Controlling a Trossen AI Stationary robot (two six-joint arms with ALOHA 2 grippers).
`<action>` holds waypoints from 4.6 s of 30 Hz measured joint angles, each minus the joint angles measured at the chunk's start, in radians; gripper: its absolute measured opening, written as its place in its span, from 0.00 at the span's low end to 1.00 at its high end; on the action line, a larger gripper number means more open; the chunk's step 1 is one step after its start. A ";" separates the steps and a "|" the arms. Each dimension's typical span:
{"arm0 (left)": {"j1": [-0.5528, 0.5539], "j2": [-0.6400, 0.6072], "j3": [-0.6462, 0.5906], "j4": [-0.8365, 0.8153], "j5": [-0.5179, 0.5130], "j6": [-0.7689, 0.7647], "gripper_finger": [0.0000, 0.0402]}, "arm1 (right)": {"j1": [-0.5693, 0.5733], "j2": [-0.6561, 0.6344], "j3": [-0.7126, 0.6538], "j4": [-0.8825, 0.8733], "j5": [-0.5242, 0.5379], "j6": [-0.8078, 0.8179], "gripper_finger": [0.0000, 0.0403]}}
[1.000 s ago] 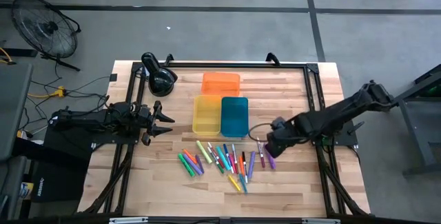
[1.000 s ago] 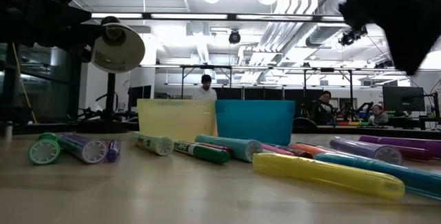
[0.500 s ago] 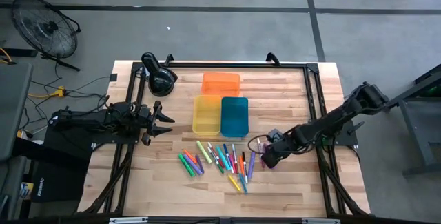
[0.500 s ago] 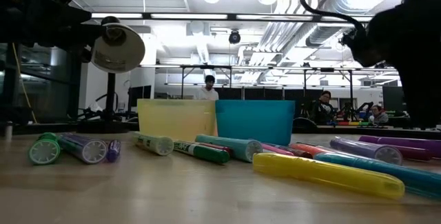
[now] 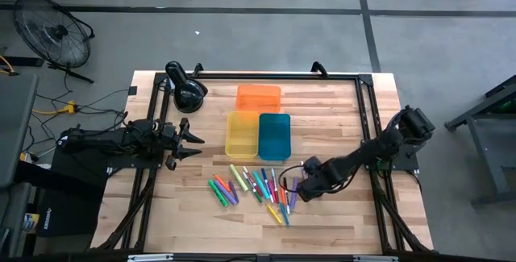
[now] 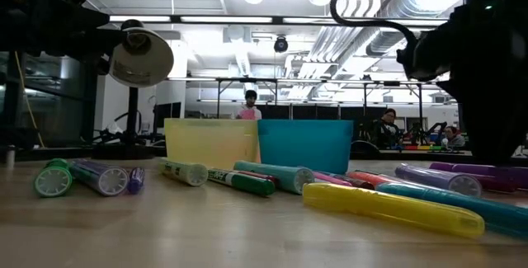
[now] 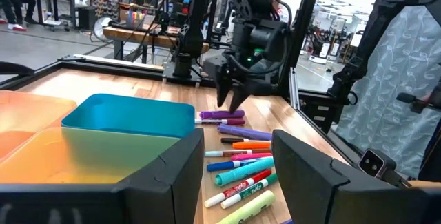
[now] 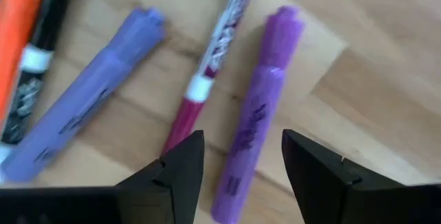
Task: Pick & Place Markers
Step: Put the right purple highlighter pen into the orange bin
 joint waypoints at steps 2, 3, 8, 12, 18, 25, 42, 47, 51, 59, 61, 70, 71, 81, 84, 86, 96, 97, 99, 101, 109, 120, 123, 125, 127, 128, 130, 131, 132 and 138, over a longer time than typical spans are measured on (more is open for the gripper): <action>0.000 0.000 0.000 0.000 0.000 0.000 0.42 | 0.007 0.001 -0.003 -0.010 0.014 0.031 0.45; 0.000 0.000 0.000 0.000 0.000 0.000 0.42 | 0.012 0.001 -0.011 -0.011 0.015 0.049 0.45; 0.000 0.000 0.000 0.000 0.000 0.000 0.42 | 0.033 0.001 -0.046 -0.018 -0.014 0.120 0.45; 0.000 0.000 0.000 0.000 0.000 0.000 0.42 | 0.038 0.006 -0.069 0.001 -0.040 0.141 0.45; 0.000 0.000 0.000 0.000 0.000 0.000 0.42 | 0.037 0.004 -0.102 0.054 -0.056 0.122 0.45; 0.000 0.000 0.000 0.000 0.000 0.000 0.42 | 0.035 0.002 -0.136 0.062 -0.070 0.056 0.43; 0.000 0.000 0.000 0.000 0.000 0.000 0.42 | 0.007 0.003 -0.151 0.039 -0.101 -0.071 0.17; 0.000 0.000 0.000 0.000 0.000 0.000 0.42 | 0.003 0.003 -0.151 0.039 -0.096 -0.091 0.15; 0.000 0.000 0.000 0.000 0.000 0.000 0.42 | 0.003 0.003 -0.151 0.039 -0.083 -0.092 0.15; 0.000 0.000 0.000 0.000 0.000 0.000 0.42 | 0.024 -0.048 -0.156 0.045 -0.031 -0.109 0.14; 0.000 0.000 0.000 0.000 0.000 0.000 0.42 | 0.026 -0.067 -0.161 0.027 0.011 -0.112 0.14; 0.000 0.000 0.000 0.000 0.000 0.000 0.42 | 0.009 -0.177 -0.157 0.039 0.235 -0.140 0.14; 0.000 0.000 0.000 0.000 0.000 0.000 0.42 | 0.007 -0.188 -0.157 0.041 0.277 -0.146 0.14; 0.000 0.000 0.000 0.000 0.000 0.000 0.42 | -0.065 -0.221 -0.155 0.351 0.776 -0.495 0.14; 0.000 0.000 0.000 0.000 0.000 0.000 0.42 | -0.109 -0.202 -0.155 0.546 0.867 -0.700 0.14; 0.000 0.000 0.000 0.000 0.000 0.000 0.42 | -0.146 -0.192 -0.155 0.676 0.896 -0.826 0.14; 0.000 0.000 0.000 0.000 0.000 0.000 0.42 | -0.436 -0.127 -0.155 1.034 0.666 -1.121 0.14; 0.000 0.000 0.000 0.000 0.000 0.000 0.42 | -0.467 -0.119 -0.155 1.058 0.646 -1.143 0.14; 0.000 0.000 0.000 0.000 0.000 0.000 0.42 | -0.523 -0.103 -0.155 1.111 0.609 -1.185 0.14; 0.000 0.000 0.000 0.000 0.000 0.000 0.42 | -0.577 -0.090 -0.155 1.163 0.560 -1.213 0.14; 0.000 0.000 0.000 0.000 0.000 0.000 0.42 | -0.773 -0.004 -0.142 1.270 0.318 -1.226 0.14; 0.000 0.000 0.000 0.000 0.000 0.000 0.42 | -0.839 0.189 0.242 0.878 0.092 -1.410 0.14; 0.000 0.000 0.000 0.000 0.000 0.000 0.42 | -0.838 0.240 0.370 0.670 0.089 -1.470 0.14; 0.000 0.000 0.000 0.000 0.000 0.000 0.42 | -0.839 0.268 0.439 0.564 0.091 -1.519 0.14; 0.000 0.000 0.000 0.000 0.000 0.000 0.42 | -0.842 0.295 0.500 0.491 0.091 -1.566 0.14; 0.000 0.000 0.000 0.000 0.000 0.000 0.42 | -0.842 0.307 0.528 0.460 0.089 -1.589 0.14; 0.000 0.000 0.000 0.000 0.000 0.000 0.42 | -0.842 0.330 0.582 0.404 0.081 -1.639 0.14; 0.000 0.000 0.000 0.000 0.000 0.000 0.42 | -0.842 0.338 0.604 0.379 0.071 -1.665 0.14; 0.000 0.000 0.000 0.000 0.000 0.000 0.42 | -0.842 0.350 0.626 0.351 0.058 -1.690 0.14; 0.000 0.000 0.000 0.000 0.000 0.000 0.42 | -0.850 0.402 0.714 0.225 -0.040 -1.793 0.14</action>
